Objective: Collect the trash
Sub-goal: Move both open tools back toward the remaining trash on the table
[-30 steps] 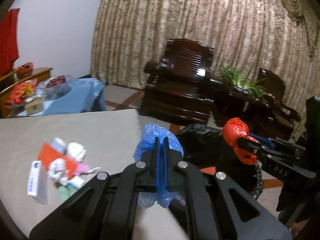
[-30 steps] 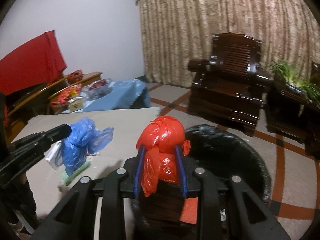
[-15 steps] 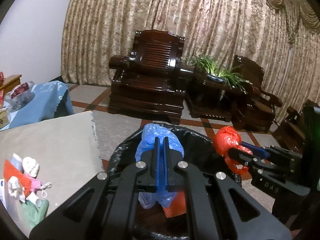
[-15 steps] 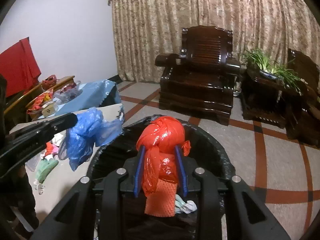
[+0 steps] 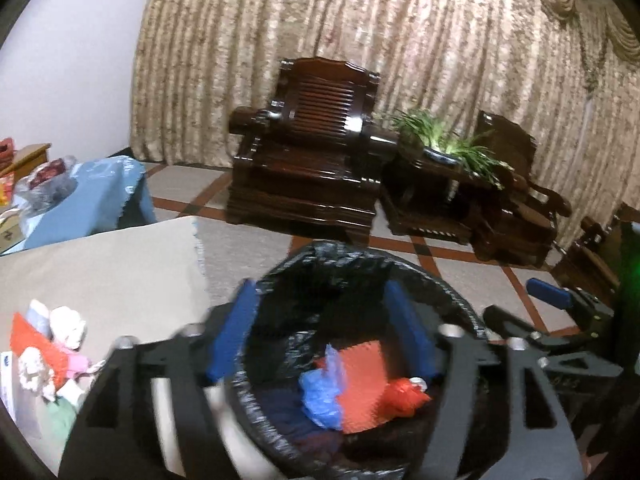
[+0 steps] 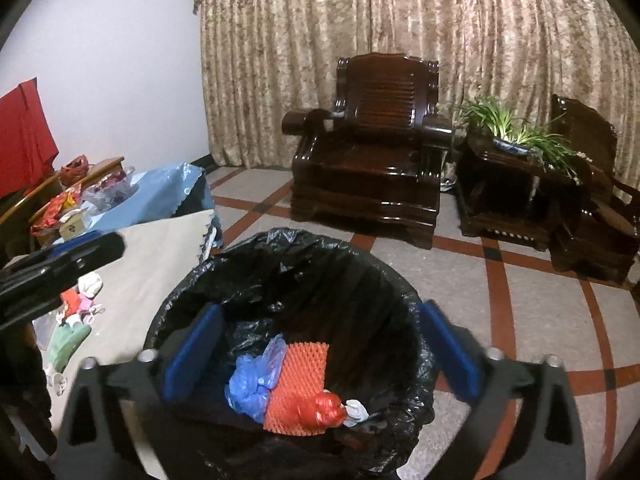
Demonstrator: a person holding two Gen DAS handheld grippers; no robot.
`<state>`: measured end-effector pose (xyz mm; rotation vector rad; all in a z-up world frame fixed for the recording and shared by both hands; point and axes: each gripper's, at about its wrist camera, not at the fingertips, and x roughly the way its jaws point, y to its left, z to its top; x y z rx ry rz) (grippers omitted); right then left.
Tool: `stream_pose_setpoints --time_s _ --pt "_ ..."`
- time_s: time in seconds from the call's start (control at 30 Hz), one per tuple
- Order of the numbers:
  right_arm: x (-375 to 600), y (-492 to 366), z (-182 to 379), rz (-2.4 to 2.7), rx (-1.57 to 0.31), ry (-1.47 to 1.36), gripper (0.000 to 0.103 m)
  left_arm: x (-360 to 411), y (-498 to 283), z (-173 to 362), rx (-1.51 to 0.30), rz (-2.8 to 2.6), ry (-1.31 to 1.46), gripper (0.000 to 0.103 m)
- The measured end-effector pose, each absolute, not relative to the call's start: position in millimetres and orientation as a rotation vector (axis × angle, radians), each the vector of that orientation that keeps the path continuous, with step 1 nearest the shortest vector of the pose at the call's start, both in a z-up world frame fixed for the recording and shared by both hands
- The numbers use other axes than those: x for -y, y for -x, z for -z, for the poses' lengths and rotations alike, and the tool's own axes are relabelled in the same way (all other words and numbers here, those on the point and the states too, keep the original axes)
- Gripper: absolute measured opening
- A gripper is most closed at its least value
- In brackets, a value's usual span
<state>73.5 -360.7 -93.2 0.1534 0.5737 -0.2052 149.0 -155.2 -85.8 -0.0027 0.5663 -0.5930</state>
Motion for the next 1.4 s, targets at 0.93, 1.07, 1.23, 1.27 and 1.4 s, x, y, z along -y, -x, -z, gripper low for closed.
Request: stream_pose_setpoints --time_s 0.93,1.07,1.23,1.27,1.4 --pt "185.1 -134.5 96.1 -0.145 -0.65 -0.159 0.097 -84.5 -110.8 93.4 -0.583 0.037 0.023 0.094" --pt "155.1 -141.7 95.4 -0.243 -0.648 -0.142 0.097 -109.4 -107.5 98.9 -0.599 -0.014 0.037 0.094" --pt "124.5 -149.9 100.4 -0.344 -0.668 -0.131 0.097 -127.1 -107.0 106.3 -0.611 -0.047 0.046 0.094" --pt "120.8 -151.2 102.5 -0.345 -0.669 -0.128 0.097 -130.0 -107.1 109.1 -0.614 -0.051 0.048 0.094" --pt "104.8 -156.3 111.3 -0.367 -0.683 -0.123 0.097 -144.0 -108.8 121.3 -0.63 -0.076 0.052 0.094"
